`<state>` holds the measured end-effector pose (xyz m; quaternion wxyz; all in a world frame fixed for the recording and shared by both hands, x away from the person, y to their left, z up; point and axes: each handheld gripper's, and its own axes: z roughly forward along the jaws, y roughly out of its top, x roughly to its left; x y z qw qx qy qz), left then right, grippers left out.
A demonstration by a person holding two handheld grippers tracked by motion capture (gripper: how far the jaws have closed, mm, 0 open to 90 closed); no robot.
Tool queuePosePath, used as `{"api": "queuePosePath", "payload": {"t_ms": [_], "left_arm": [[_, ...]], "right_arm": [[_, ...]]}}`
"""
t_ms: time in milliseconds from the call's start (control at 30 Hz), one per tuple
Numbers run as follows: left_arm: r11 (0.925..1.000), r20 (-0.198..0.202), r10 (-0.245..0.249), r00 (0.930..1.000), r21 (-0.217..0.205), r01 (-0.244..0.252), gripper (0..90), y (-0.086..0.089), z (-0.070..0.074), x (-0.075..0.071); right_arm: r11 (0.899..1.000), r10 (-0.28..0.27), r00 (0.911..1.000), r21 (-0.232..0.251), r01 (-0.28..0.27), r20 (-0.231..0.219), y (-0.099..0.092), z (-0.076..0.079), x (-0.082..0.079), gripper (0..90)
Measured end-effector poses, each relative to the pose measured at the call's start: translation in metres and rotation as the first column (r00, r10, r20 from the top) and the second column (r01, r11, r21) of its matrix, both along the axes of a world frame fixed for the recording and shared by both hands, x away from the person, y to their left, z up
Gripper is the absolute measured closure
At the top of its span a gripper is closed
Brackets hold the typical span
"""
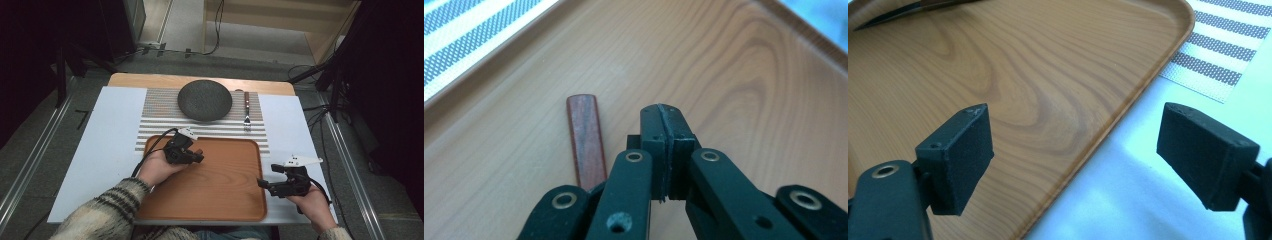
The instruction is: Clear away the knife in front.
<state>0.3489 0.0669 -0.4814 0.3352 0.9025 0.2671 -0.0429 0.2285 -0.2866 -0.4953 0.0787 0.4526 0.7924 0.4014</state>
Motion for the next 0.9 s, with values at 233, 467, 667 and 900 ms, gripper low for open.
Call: {"api": "queuePosePath", "payload": {"t_ms": [233,467,667,900], "left_arm": [[0.9985,0.005,0.022,0.9998,0.050,-0.022,89.8,0.002,-0.011,0.009],[0.9962,-0.003,0.077,0.9970,0.042,-0.077,89.7,0.014,-0.011,0.019],[0.9914,-0.017,0.127,0.9918,0.035,-0.126,89.7,0.028,-0.011,0.027],[0.9875,-0.024,0.155,0.9877,0.034,-0.154,89.7,0.038,-0.010,0.031]], "right_arm": [[1.000,0.005,1.0000,-0.001,-0.005,-0.001,0.001,0.000,0.001,13.2],[1.000,0.005,1.0000,0.004,-0.005,0.002,0.001,0.000,0.001,13.2],[1.000,0.004,1.0000,0.004,-0.004,0.001,0.001,0.000,0.001,13.2],[1.000,0.011,0.9999,0.002,-0.011,0.000,0.003,0.000,0.002,13.2]]}}
